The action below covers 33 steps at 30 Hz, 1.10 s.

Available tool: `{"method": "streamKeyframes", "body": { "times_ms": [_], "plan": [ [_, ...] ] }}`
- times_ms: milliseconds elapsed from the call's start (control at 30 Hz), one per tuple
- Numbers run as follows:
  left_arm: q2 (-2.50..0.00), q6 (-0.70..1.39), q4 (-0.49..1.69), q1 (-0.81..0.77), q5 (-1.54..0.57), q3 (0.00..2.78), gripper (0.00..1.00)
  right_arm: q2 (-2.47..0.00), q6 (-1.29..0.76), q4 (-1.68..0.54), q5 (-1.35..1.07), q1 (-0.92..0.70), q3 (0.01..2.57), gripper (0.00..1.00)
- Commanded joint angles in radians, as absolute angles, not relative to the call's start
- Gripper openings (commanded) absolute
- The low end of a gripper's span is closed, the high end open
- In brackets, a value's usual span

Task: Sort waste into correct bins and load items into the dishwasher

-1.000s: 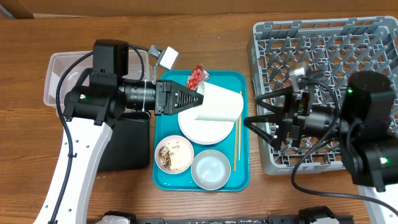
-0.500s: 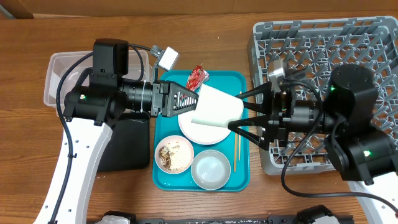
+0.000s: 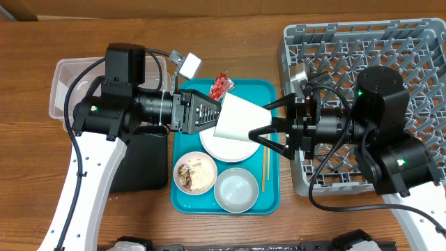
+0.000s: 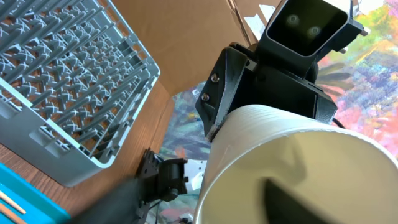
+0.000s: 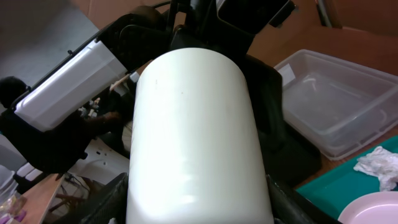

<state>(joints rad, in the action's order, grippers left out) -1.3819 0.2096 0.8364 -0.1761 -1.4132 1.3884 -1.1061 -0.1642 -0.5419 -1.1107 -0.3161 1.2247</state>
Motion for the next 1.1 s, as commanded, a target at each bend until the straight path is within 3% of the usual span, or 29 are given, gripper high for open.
{"method": "streamKeyframes", "body": {
  "times_ms": [0, 200, 567, 900, 1067],
  "plan": [
    [-1.378, 0.198, 0.833, -0.171, -1.402, 1.405, 1.00, -1.082, -0.164, -0.542, -1.091, -0.318, 1.248, 0.52],
    [-1.378, 0.199, 0.873, -0.078, -1.291, 1.405, 1.00, -1.009, -0.165, -0.685, -0.758, -0.317, 1.248, 0.52],
    [-1.362, 0.152, 1.287, 0.179, -0.665, 1.406, 1.00, -0.892, -0.393, -1.102, 0.022, -0.294, 1.296, 0.51],
    [-1.196, 0.269, 1.374, 0.222, -0.110, 1.406, 1.00, -0.993, -0.532, -1.329, 0.137, -0.213, 1.296, 0.50],
    [-1.144, 0.273, 1.374, 0.222, -0.044, 1.406, 1.00, -1.132, -0.527, -1.378, 0.123, -0.214, 1.296, 0.50]
  ]
}}
